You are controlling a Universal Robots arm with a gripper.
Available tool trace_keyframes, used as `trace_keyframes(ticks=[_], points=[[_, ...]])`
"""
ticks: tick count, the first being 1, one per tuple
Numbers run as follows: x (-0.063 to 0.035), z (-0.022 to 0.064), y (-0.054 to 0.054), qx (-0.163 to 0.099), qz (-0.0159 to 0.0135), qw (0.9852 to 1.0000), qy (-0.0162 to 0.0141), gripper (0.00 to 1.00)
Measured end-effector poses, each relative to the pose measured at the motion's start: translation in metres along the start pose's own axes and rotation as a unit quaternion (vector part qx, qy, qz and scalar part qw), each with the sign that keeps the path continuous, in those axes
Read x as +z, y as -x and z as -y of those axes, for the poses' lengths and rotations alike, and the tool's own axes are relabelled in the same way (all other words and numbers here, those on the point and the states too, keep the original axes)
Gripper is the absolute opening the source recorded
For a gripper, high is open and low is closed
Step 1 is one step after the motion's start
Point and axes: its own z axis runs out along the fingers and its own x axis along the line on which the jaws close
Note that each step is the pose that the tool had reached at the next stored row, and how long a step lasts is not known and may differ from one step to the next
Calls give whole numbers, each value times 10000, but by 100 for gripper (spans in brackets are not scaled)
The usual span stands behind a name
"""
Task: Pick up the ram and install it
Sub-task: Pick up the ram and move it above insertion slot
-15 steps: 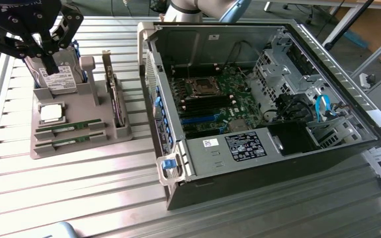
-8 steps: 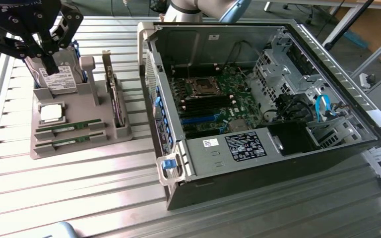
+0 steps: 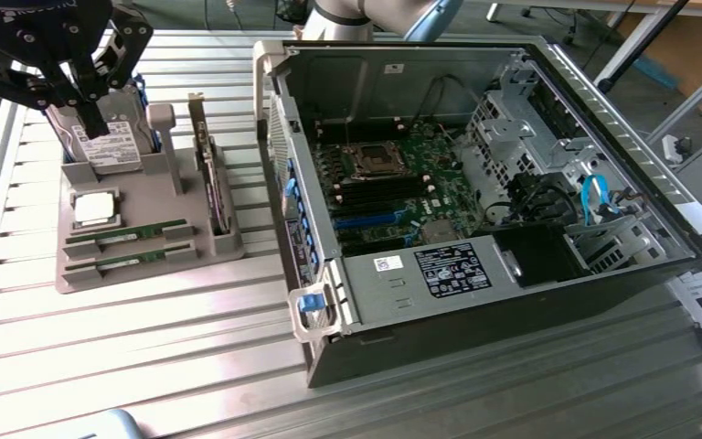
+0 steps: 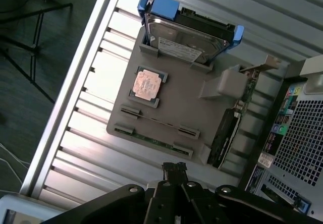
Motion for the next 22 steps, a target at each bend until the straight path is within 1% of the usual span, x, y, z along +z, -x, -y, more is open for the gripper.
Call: trace_keyframes(ticks=[13, 22], points=[[0, 0, 0, -208, -8, 9998, -9, 11], [0, 0, 0, -390, -17, 9992, -19, 11]])
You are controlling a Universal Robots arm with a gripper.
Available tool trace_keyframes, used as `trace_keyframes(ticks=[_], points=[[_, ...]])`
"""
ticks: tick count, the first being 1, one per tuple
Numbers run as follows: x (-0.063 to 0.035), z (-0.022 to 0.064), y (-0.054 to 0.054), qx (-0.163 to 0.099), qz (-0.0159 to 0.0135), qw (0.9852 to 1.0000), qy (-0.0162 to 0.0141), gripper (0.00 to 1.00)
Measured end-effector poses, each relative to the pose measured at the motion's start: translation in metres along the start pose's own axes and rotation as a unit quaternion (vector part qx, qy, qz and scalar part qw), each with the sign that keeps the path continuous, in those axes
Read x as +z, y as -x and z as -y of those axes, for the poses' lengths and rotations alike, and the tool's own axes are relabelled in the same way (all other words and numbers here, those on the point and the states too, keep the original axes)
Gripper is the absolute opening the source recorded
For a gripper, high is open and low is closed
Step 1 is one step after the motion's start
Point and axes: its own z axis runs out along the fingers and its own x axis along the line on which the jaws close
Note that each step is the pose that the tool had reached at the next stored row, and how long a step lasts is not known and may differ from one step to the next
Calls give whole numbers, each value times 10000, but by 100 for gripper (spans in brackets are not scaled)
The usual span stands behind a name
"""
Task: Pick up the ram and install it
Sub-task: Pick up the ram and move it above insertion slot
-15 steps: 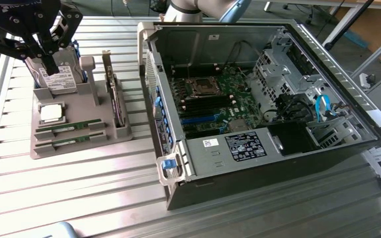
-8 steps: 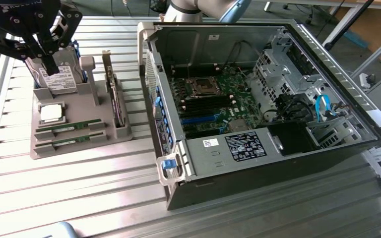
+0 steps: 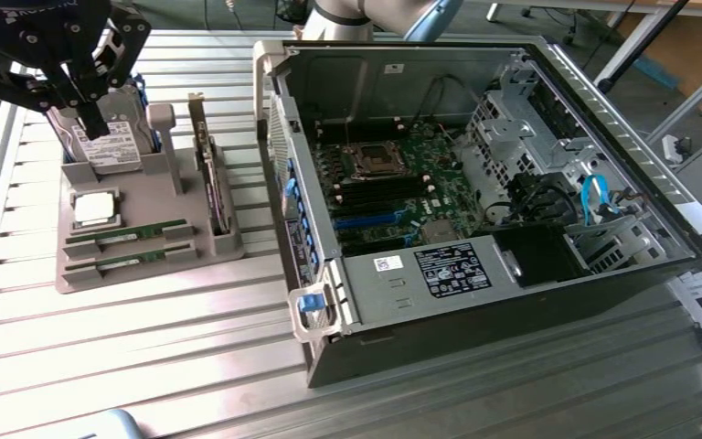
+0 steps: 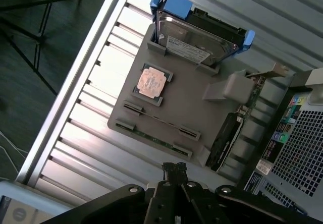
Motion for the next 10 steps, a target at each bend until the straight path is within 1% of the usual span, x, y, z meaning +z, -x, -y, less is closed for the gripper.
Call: trace_keyframes(ticks=[4, 10], points=[[0, 1, 0, -76, -4, 10000, -4, 11], [0, 0, 0, -265, -11, 9996, -11, 11]])
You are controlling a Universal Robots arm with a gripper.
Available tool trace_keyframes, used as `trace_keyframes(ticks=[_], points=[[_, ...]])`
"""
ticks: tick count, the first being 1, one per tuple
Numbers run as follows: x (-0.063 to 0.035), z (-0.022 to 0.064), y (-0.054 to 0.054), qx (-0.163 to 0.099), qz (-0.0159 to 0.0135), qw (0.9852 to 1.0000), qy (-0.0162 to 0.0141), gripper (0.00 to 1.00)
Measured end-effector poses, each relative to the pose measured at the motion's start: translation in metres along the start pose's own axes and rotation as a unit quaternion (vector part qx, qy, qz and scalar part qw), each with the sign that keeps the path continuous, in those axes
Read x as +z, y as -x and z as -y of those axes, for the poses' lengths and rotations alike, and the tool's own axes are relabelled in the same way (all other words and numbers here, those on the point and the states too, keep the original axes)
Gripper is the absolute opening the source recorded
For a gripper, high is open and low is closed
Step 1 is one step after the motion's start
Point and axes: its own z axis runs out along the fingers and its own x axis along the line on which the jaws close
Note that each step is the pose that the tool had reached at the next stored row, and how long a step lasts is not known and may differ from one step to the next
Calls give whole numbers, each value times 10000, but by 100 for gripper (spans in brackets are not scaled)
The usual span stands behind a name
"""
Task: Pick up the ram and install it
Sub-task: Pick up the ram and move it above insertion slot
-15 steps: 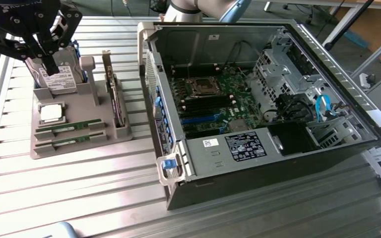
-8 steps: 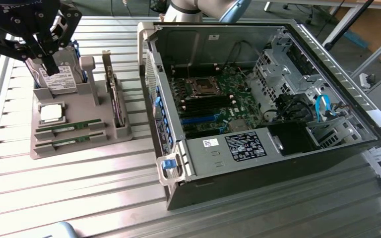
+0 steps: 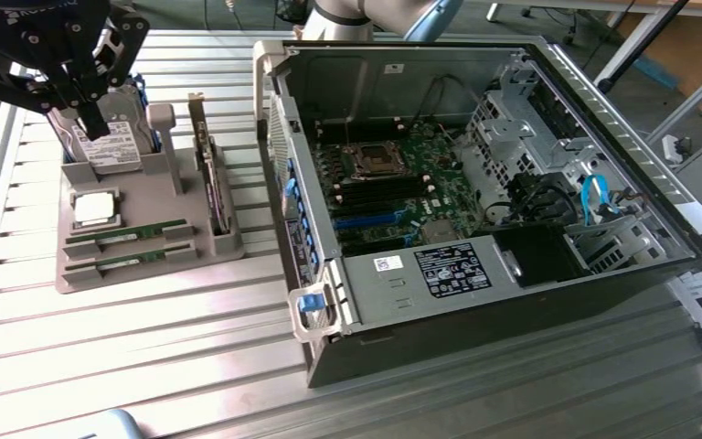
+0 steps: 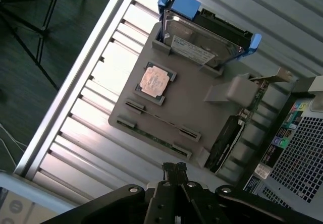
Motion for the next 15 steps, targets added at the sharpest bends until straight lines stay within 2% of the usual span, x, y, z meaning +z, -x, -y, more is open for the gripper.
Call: trace_keyframes(ticks=[15], points=[[0, 0, 0, -401, -15, 9992, -16, 11]])
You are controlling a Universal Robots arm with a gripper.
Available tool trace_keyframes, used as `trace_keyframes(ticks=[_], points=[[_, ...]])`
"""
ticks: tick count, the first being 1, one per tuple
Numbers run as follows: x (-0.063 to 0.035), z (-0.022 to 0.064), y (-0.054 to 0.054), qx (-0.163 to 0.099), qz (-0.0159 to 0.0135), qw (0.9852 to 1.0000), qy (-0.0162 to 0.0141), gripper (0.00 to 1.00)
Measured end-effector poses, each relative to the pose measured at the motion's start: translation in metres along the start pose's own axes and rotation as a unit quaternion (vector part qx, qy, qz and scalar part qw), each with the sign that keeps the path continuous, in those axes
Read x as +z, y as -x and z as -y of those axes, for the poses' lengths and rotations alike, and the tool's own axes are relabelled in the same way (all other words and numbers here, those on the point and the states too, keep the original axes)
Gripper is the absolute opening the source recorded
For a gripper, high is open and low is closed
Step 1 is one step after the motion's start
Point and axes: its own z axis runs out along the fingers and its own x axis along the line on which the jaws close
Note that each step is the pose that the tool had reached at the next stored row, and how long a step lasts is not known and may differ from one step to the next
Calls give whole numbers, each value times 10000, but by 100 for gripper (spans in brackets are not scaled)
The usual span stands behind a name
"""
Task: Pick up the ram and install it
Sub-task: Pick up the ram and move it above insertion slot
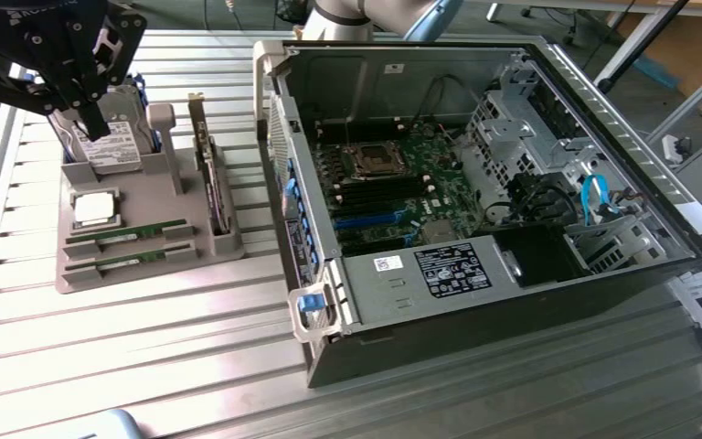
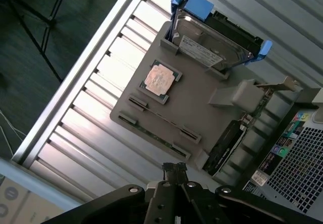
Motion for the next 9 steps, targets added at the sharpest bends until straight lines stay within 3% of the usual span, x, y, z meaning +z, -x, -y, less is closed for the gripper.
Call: trace_keyframes(ticks=[9], points=[[0, -1, 0, -250, -10, 9997, -10, 11]])
